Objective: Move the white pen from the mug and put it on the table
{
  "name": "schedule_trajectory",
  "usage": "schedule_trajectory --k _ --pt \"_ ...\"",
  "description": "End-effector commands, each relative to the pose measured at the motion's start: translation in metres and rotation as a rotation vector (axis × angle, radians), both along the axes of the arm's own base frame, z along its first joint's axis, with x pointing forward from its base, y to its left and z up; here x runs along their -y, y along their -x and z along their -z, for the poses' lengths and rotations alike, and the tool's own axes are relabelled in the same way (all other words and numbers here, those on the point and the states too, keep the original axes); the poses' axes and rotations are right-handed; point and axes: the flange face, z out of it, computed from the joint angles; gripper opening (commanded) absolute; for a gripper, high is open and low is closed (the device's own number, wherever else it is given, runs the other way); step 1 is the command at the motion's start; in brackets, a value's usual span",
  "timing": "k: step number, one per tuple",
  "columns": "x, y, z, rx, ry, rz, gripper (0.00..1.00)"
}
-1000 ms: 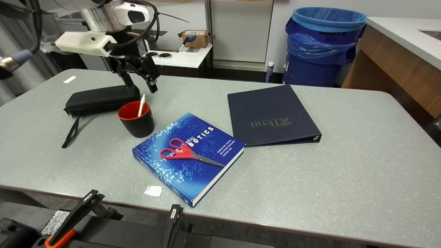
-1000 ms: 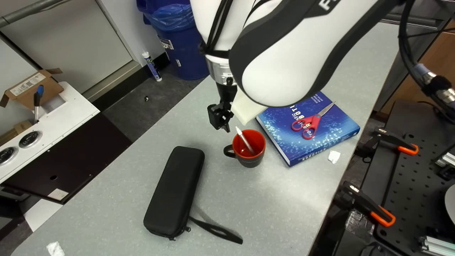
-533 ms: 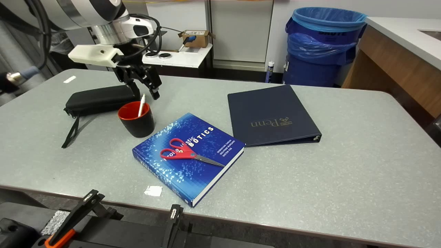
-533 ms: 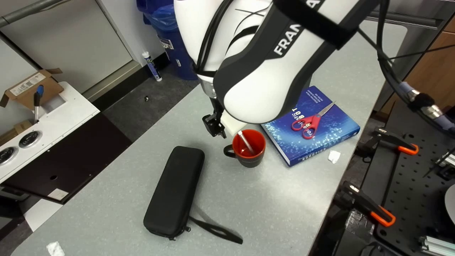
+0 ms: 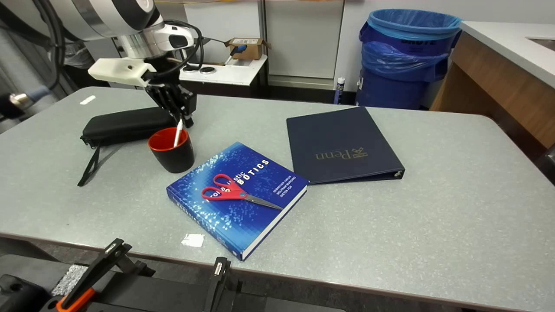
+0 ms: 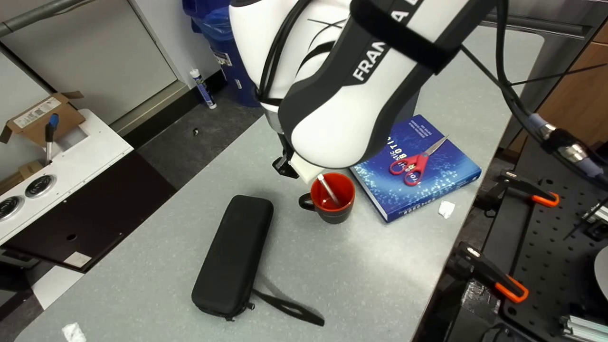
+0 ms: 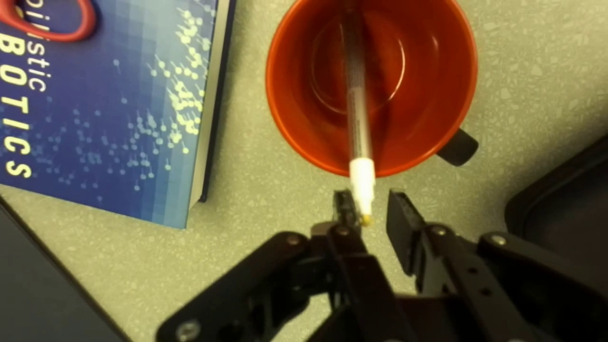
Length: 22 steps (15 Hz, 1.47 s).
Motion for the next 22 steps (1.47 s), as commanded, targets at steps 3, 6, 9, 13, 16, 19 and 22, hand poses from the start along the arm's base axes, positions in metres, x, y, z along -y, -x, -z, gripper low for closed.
schedule_trajectory --k 3,6,9,13,16,19,22 --pt "0.003 0.001 -0.009 -0.015 -0.042 0.042 0.00" --pt "0.010 0.001 -0.019 -0.001 -0.060 0.071 0.00" --pt "0.021 0.000 -0.041 0.035 -0.073 0.102 0.00" --pt "0.045 -0.002 -0.091 0.089 -0.130 0.154 0.00" --pt "0.070 -0.014 -0.114 0.086 -0.166 0.220 0.00" --pt "0.100 -0.030 -0.119 0.025 -0.162 0.280 0.00" --pt "0.118 -0.049 -0.103 -0.036 -0.117 0.337 0.00"
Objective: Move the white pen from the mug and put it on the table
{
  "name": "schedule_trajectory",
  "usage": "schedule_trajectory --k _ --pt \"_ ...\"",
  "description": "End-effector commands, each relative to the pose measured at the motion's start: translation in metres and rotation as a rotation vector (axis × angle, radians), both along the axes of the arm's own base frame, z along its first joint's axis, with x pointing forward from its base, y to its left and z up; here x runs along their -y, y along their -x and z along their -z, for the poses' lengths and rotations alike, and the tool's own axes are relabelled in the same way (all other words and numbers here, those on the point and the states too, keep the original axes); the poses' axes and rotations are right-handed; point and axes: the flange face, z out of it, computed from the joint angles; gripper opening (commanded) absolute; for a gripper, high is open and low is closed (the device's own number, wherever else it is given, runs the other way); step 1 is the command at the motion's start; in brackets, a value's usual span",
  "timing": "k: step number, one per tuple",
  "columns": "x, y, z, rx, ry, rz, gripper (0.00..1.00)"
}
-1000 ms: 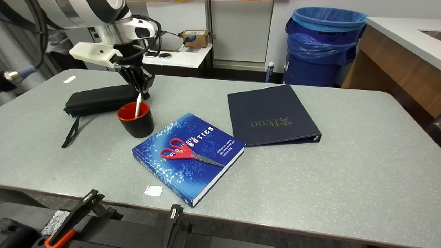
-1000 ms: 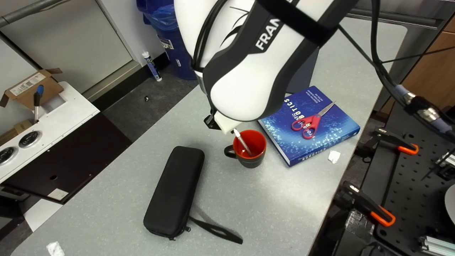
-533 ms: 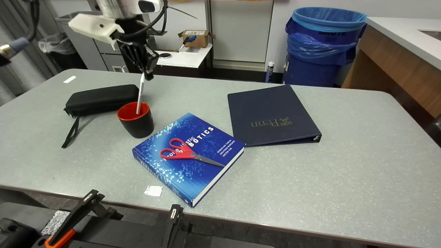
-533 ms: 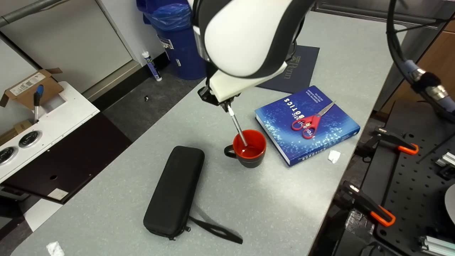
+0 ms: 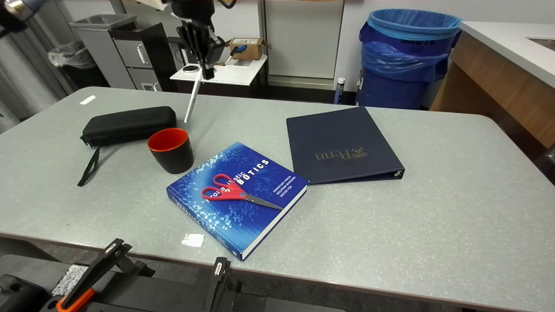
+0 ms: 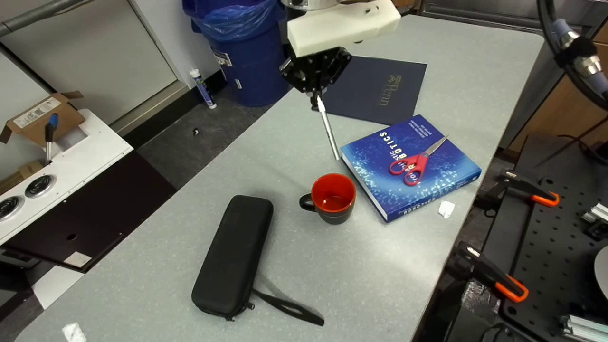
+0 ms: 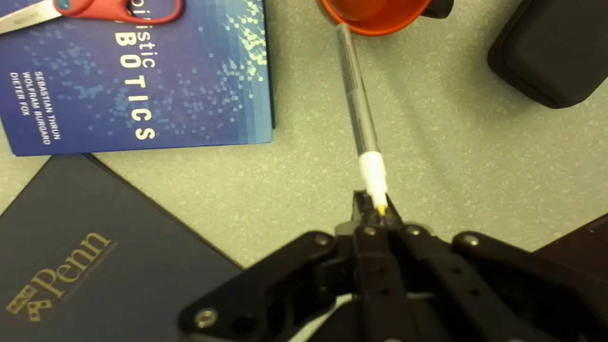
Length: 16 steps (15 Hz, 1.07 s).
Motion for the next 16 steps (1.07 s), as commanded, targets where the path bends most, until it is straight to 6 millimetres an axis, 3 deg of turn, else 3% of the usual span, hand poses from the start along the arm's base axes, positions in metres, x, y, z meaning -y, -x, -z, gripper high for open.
schedule_trajectory --k 1,7,10,14,15,16 --pt "0.015 -0.030 0.023 -0.078 0.018 0.056 0.00" --pt "-0.001 -0.062 0.102 -0.128 0.093 0.130 0.00" --pt "-0.009 -0.073 0.127 -0.132 0.166 0.180 0.00" --pt "-0.011 -0.081 0.146 -0.138 0.233 0.232 0.00" --pt "-0.009 -0.083 0.146 -0.136 0.248 0.245 0.26" --pt "-0.008 -0.085 0.148 -0.136 0.254 0.259 0.29"
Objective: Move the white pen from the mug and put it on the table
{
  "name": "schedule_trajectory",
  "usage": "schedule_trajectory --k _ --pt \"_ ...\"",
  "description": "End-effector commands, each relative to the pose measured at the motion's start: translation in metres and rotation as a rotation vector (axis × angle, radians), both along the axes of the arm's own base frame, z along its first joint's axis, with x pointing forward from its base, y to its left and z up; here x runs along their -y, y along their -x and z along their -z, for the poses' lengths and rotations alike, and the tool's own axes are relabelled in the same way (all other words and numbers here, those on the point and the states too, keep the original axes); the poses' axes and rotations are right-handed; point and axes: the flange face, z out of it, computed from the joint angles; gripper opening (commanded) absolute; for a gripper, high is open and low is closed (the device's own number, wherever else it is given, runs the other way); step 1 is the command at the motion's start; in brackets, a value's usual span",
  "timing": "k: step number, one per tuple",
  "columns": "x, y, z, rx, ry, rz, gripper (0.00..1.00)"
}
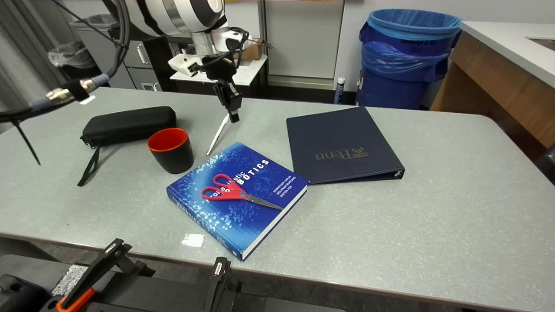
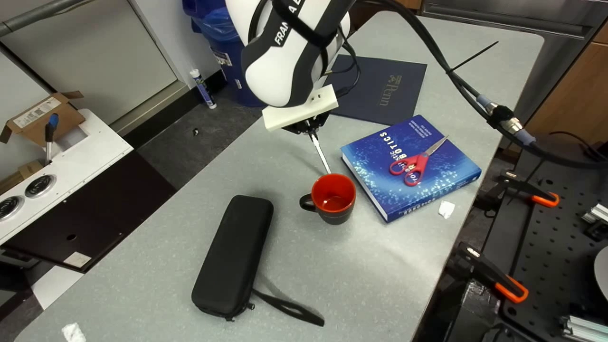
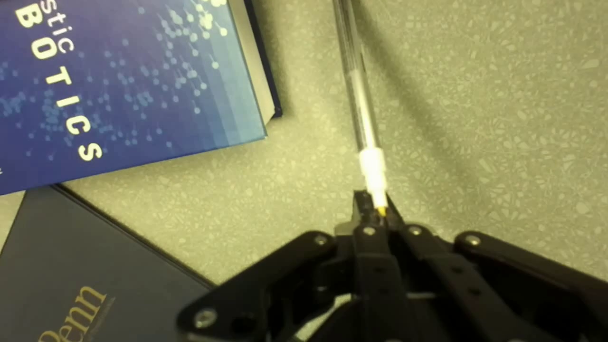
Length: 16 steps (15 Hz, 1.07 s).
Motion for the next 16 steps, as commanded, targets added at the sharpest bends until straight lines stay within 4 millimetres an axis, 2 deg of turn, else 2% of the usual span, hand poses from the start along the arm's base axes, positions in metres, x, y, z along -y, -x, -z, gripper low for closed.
schedule_trajectory --k 1,4,8,10,13,14,16 --pt "0.005 -0.015 0.003 0.014 0.067 0.053 0.35" --pt "0.016 -0.017 -0.005 0.044 0.089 0.085 0.57" --pt "0.029 -0.015 -0.028 0.093 0.086 0.106 0.88" --pt "0.030 -0.013 -0.043 0.124 0.087 0.101 0.99" --pt "0.024 -0.008 -0.063 0.118 0.048 0.038 1.00" --pt "0.029 -0.020 -0.047 0.114 0.058 0.077 1.00" --pt "0.024 -0.017 -0.057 0.119 0.046 0.061 1.00"
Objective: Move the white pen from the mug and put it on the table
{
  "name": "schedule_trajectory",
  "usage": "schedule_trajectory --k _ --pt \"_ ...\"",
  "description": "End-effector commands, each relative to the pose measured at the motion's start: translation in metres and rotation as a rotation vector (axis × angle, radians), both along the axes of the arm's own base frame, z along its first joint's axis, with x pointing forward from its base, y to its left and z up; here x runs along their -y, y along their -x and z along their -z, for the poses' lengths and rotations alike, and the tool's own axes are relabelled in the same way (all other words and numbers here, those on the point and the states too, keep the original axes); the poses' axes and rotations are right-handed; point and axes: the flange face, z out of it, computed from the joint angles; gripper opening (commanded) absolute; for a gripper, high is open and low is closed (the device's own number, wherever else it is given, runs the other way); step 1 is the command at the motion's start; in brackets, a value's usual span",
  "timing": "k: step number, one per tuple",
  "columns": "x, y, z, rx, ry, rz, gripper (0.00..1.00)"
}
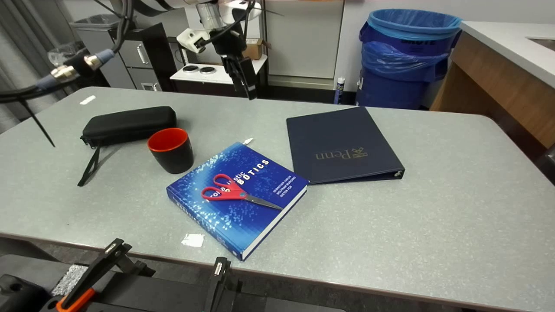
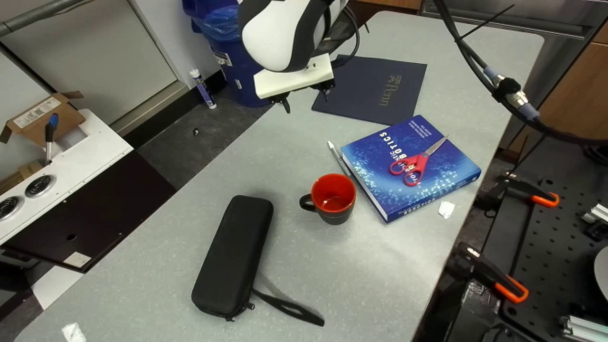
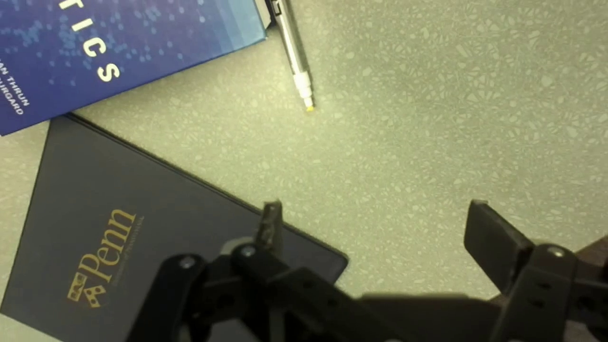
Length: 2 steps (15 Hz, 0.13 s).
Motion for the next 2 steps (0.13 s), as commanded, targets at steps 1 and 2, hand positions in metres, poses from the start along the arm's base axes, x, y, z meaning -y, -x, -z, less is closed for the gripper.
schedule_trajectory --k 1,2 --pt "-0.0013 0.0009 -0.0018 0.000 -0.003 -0.002 1.00" --pt "-0.0014 0.0018 -0.0018 -0.002 -0.003 -0.002 1.00"
